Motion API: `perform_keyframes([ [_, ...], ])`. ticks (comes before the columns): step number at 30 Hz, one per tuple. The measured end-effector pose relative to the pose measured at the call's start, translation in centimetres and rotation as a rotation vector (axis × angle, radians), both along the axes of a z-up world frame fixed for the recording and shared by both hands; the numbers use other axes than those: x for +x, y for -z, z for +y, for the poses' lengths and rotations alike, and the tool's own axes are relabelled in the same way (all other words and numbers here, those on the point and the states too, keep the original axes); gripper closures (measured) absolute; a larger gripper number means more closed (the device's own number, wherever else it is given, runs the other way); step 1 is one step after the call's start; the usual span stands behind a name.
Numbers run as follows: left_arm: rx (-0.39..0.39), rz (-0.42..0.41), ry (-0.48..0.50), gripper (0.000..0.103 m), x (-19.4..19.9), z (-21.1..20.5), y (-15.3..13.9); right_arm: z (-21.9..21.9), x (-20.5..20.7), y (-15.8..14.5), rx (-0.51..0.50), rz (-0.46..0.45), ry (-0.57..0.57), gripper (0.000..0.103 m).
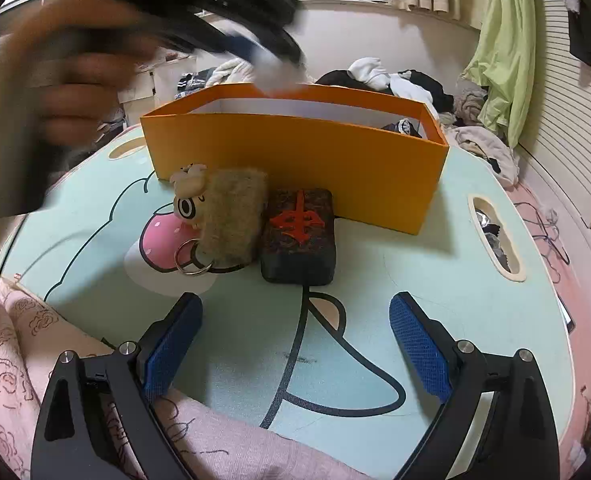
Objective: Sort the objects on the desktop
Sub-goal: 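Grasp the grey fur pompom in the box with the left gripper, place it on the table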
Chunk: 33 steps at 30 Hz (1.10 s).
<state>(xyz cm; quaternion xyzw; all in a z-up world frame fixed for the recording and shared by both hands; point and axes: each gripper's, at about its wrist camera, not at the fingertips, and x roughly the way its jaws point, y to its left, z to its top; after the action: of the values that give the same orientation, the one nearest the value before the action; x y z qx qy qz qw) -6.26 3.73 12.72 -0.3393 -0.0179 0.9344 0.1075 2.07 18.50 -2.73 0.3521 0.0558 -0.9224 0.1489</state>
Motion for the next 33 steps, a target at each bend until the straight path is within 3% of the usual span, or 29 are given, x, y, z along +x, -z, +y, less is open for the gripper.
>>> perform_keyframes([
  [3, 0.033, 0.025, 0.005, 0.08, 4.9, -2.6, 0.3, 0.0, 0.0, 0.0, 0.0, 0.0, -0.001, 0.008],
  [7, 0.012, -0.002, -0.083, 0.08, 8.4, -5.8, 4.0, 0.1, 0.0, 0.1, 0.0, 0.001, -0.001, 0.008],
  [11, 0.009, -0.078, -0.101, 0.08, 7.9, -6.4, 8.4, 0.1, 0.0, 0.1, 0.0, 0.001, -0.002, 0.008],
  [14, 0.011, -0.093, -0.07, 0.078, 6.6, -4.9, 9.5, 0.2, 0.0, 0.1, 0.0, 0.001, -0.002, 0.008],
  [16, 0.003, -0.078, -0.069, 0.059, 6.4, -4.2, 9.2, 0.2, -0.1, 0.1, -0.001, 0.0, -0.002, 0.008],
  [17, 0.0, -0.058, -0.079, 0.042, 6.7, -4.2, 9.0, 0.2, 0.0, 0.1, 0.0, 0.001, -0.003, 0.008],
  [19, 0.003, -0.007, -0.094, 0.024, 8.1, -4.7, 8.5, 0.2, -0.1, 0.1, -0.001, 0.001, -0.003, 0.008],
  [20, 0.007, -0.003, -0.096, 0.012, 8.8, -5.1, 8.6, 0.2, -0.1, 0.1, 0.0, 0.001, -0.003, 0.008],
  [21, 0.01, -0.015, -0.094, 0.006, 9.4, -5.4, 8.8, 0.2, -0.1, 0.1, 0.001, 0.001, -0.003, 0.008],
  [25, -0.013, -0.095, -0.103, 0.006, 10.9, -6.0, 11.5, 0.3, -0.1, 0.1, -0.001, 0.001, -0.004, 0.008],
  [26, -0.059, -0.075, -0.13, 0.003, 11.3, -5.8, 11.7, 0.3, -0.1, 0.1, 0.0, 0.001, -0.004, 0.008],
  [33, -0.119, -0.102, -0.134, 0.0, 10.8, -5.2, 11.8, 0.3, -0.2, 0.2, 0.0, 0.004, 0.006, 0.008],
])
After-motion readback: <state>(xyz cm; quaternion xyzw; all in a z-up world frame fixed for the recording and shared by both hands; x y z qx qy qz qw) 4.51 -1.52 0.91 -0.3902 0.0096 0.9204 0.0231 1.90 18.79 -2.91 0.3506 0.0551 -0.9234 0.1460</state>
